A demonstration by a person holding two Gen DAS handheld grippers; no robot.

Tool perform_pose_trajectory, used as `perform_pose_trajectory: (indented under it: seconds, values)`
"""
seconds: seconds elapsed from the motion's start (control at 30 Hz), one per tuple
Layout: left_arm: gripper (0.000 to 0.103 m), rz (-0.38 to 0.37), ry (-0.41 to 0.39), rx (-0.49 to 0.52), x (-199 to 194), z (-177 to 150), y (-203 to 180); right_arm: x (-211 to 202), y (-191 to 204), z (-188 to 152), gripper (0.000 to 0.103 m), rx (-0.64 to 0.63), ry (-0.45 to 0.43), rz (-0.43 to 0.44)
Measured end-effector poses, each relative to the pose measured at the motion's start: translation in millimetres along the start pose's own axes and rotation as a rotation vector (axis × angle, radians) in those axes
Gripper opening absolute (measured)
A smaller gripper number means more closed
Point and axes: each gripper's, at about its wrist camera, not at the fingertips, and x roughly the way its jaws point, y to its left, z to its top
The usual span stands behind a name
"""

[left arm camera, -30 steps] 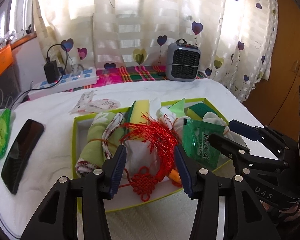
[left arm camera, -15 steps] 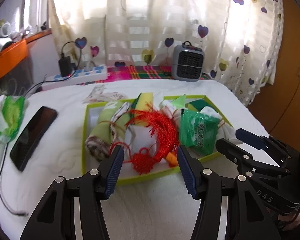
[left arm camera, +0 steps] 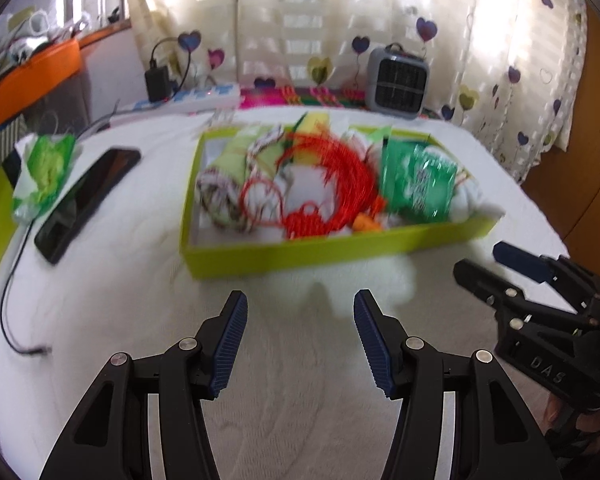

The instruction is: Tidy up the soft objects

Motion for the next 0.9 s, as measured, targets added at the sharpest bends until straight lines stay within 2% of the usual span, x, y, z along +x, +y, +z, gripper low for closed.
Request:
perform_pose_trajectory:
  seconds: [0.33, 0.5, 0.73, 0.9]
  values:
    - [0.055, 0.006, 0.063, -0.029, 7, -23, 0, 4, 3, -19, 0.057, -0.011, 0.069, -0.012]
    - [0.055, 0.013, 0.056, -0.034, 7, -26, -2, 3, 4, -26, 0.057, -0.015, 0.084, -0.017]
    - [0.056, 0.073, 0.045, -0.015, 9, -29, -10, 3, -1, -30, 0.063, 0.009, 0.098, -0.012]
    - [0.056, 0.084, 0.021, -0.056, 9, -30, -7, 5, -2, -30, 0.063, 0.014, 0.108, -0.027]
